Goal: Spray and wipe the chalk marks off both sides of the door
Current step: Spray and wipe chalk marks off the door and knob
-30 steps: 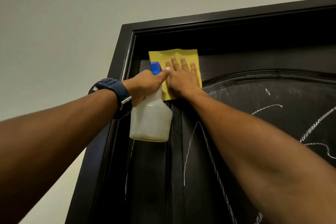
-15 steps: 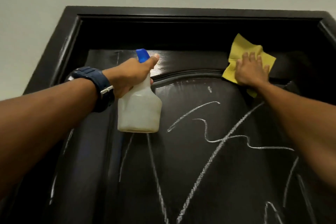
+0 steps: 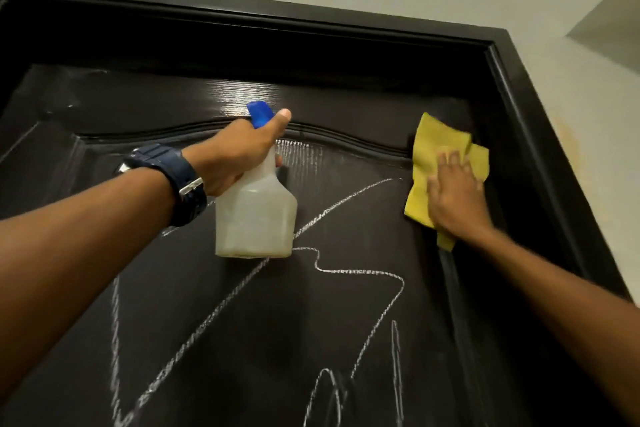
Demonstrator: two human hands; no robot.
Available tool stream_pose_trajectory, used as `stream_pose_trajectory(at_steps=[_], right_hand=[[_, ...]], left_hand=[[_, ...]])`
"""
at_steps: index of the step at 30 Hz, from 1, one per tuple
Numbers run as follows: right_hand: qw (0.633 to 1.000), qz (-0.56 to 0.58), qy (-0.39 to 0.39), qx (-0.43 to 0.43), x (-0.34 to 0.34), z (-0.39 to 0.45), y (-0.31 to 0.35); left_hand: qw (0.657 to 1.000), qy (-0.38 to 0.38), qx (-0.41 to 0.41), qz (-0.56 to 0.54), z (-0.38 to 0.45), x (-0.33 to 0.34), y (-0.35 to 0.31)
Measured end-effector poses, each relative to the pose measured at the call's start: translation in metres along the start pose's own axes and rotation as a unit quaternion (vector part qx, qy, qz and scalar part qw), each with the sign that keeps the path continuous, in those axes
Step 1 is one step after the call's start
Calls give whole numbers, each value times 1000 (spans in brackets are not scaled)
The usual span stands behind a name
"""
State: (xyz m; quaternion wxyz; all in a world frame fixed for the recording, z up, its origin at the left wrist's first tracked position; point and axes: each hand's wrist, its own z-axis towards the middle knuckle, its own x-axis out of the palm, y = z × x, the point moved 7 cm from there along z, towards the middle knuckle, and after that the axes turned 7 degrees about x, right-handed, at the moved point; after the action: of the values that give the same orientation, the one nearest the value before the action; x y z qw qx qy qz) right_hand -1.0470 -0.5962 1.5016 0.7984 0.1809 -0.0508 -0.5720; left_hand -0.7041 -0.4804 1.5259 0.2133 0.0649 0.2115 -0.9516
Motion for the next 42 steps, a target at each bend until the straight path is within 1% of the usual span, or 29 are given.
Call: stream_pose_trajectory(at_steps=[2, 4, 5, 8, 10, 12, 14, 18, 20, 24, 27, 30, 32, 34, 36, 39, 42], right_hand=[[1000, 5, 14, -23, 6, -53, -16], [998, -11, 46, -29, 14, -85, -29], [998, -21, 58, -23, 14, -83, -29], [998, -49, 37, -16, 8, -28, -13], [998, -42, 39, -23, 4, 10, 2], [998, -36, 39, -29, 3, 24, 8], [997, -36, 42, -47, 5, 9, 8], [989, -59, 67, -117, 14, -67, 3], [986, -82, 80, -122, 19, -87, 2], [985, -106, 45, -131, 18, -55, 35], [986, -74, 51, -140, 20, -33, 67], [989, -30, 55, -137, 25, -57, 78], [987, -44, 45, -147, 33, -91, 76], [985, -69, 51, -151, 38, -111, 72], [984, -75, 57, -151, 35, -98, 75], [988, -62, 55, -130, 27, -53, 96], [994, -47, 33, -97, 28, -39, 113]], left_hand=[[1000, 2, -2, 1, -5, 10, -1], [1000, 0, -6, -6, -12, 14, -1], [1000, 0, -9, -9, -15, 14, 0], [1000, -5, -19, 13, -24, 9, 2], [999, -12, -19, 32, -29, 4, 4], [999, -24, -20, 39, -31, -1, 8], [999, -34, -23, 34, -33, -6, 13], [999, -30, -16, 41, -40, -13, 20], [998, -21, -13, 55, -44, -13, 21], [998, -12, -10, 59, -49, -8, 21], [998, -6, -8, 63, -51, -1, 20], [998, -11, 2, 63, -53, 3, 19], [998, -11, 9, 54, -57, 6, 16], [998, -7, 11, 55, -63, 7, 14], [998, -7, 12, 55, -66, 6, 13], [998, -15, 10, 58, -68, 3, 13], [997, -25, 11, 70, -70, -1, 14]])
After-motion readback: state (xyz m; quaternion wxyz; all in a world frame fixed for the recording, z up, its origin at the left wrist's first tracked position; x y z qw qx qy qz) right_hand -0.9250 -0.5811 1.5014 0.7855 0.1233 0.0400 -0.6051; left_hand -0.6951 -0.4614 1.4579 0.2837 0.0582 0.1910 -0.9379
